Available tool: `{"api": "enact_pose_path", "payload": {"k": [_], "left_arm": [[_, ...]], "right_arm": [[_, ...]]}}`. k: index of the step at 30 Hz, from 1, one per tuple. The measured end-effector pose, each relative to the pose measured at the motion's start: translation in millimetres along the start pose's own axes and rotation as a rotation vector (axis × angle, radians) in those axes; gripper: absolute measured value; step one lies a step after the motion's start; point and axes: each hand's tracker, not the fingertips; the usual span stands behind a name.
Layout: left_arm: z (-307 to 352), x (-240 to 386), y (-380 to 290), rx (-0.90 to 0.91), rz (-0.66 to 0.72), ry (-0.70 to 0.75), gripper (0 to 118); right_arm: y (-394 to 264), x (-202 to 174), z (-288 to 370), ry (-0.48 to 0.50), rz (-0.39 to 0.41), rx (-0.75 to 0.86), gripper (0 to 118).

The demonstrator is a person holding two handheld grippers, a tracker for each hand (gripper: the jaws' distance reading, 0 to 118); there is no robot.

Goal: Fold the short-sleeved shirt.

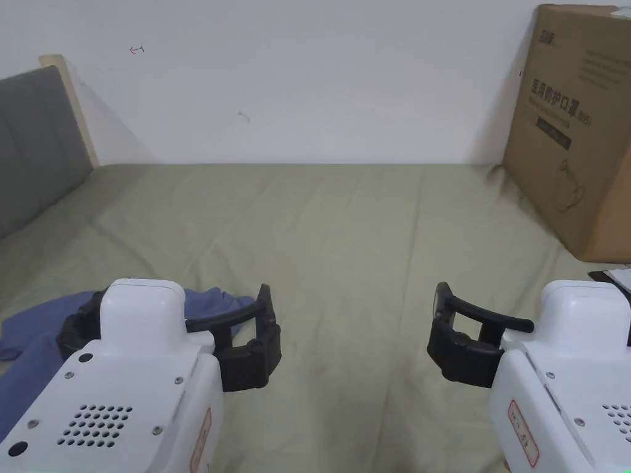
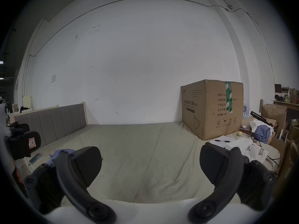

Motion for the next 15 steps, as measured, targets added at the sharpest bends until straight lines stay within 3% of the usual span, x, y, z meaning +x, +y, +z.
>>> {"api": "enact_pose_path", "payload": {"k": [15], "left_arm": [[-2.9,-4.4,-4.8,-0.014,0.015,0.002,118]], "right_arm": [[-1.2,-5.7,-1.6,0.012,0.017,-0.011,118]]}}
